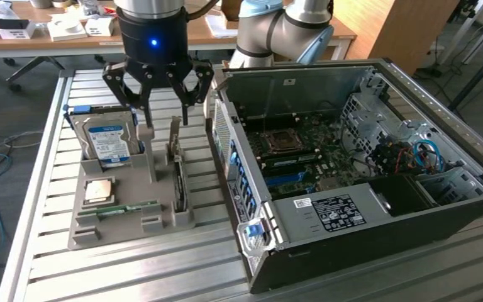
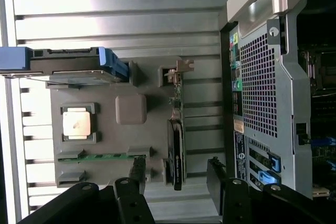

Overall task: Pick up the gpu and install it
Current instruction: 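Pick up the gpu and move the gpu toward the slot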

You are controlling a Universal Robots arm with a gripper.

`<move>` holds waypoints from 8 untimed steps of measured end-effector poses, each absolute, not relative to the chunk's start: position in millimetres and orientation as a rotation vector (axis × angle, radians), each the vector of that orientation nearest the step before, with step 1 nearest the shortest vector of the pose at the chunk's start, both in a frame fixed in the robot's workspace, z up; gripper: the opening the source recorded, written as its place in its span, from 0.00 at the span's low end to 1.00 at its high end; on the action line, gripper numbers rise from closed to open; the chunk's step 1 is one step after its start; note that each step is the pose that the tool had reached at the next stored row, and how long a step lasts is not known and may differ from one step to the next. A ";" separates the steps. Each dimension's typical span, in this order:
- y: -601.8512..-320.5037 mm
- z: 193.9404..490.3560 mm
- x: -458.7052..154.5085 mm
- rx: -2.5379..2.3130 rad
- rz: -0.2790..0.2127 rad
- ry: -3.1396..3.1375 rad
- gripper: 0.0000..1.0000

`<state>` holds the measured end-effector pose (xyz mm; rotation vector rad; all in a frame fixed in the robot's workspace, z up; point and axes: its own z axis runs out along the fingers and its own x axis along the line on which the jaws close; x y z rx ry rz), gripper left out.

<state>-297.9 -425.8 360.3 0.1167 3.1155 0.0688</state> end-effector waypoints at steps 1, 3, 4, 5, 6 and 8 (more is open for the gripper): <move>-425.8 359.0 -297.9 0.117 0.069 3.116 0.59; -425.8 356.7 -297.9 0.117 0.069 3.116 0.59; -425.8 355.6 -297.9 0.117 0.069 3.115 0.59; -425.8 354.4 -297.9 0.117 0.069 3.115 0.59; -425.8 353.4 -297.9 0.117 0.069 3.116 0.59; -425.8 351.2 -297.9 0.117 0.069 3.116 0.59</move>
